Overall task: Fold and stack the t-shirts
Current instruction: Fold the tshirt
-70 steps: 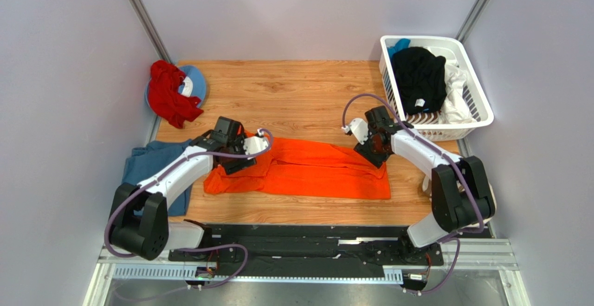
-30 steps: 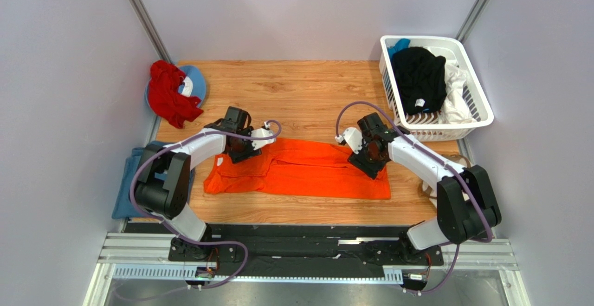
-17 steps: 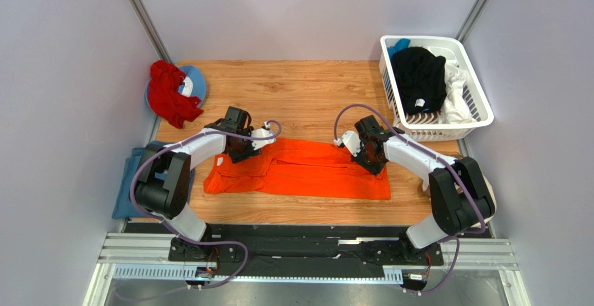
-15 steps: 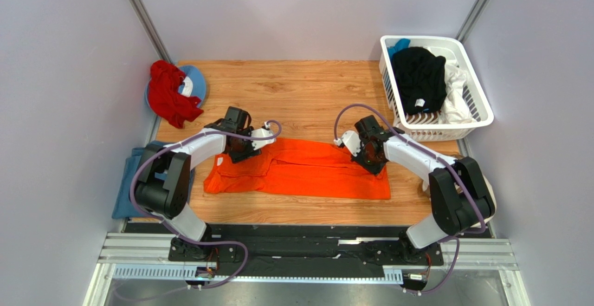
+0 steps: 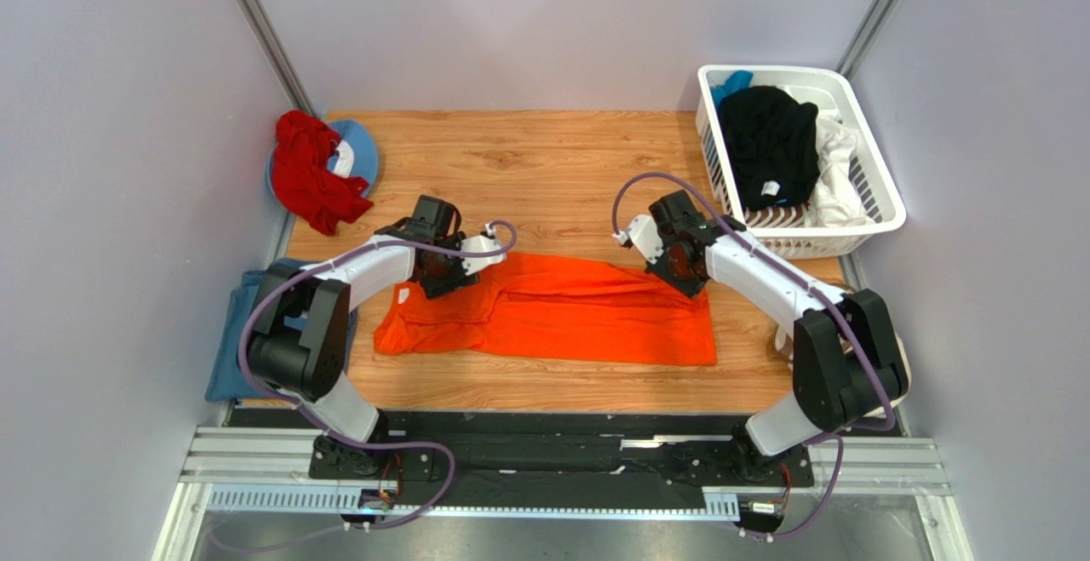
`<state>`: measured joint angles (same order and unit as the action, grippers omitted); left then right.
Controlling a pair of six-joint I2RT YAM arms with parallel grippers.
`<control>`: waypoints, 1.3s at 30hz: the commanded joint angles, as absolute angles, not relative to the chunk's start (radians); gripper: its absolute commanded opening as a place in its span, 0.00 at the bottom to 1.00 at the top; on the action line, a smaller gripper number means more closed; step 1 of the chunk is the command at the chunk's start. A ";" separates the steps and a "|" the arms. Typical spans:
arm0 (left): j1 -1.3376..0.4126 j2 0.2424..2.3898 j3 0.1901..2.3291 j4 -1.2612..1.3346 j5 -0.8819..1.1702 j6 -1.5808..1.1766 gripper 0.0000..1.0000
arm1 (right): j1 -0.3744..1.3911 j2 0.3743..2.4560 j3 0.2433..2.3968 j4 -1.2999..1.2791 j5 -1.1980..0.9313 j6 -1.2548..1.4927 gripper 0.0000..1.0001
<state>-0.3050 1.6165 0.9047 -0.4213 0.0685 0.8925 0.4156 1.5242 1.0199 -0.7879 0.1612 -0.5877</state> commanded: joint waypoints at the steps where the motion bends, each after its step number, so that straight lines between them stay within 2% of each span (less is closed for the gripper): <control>1: -0.298 1.637 0.894 -0.403 0.064 0.911 0.59 | 0.419 1.519 1.089 -0.811 0.238 -0.620 0.00; 18: -0.298 1.629 0.881 -0.391 0.066 0.908 0.59 | 0.416 1.574 1.219 -0.808 0.370 -0.670 0.00; 39: -0.298 1.626 0.879 -0.394 0.064 0.905 0.60 | 0.399 1.701 1.319 -0.652 0.463 -0.776 0.00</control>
<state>-0.3050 1.6165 0.8986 -0.3965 0.0631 0.8925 0.4107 1.6894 1.2610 -0.7227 0.4072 -0.7403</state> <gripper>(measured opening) 0.600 0.010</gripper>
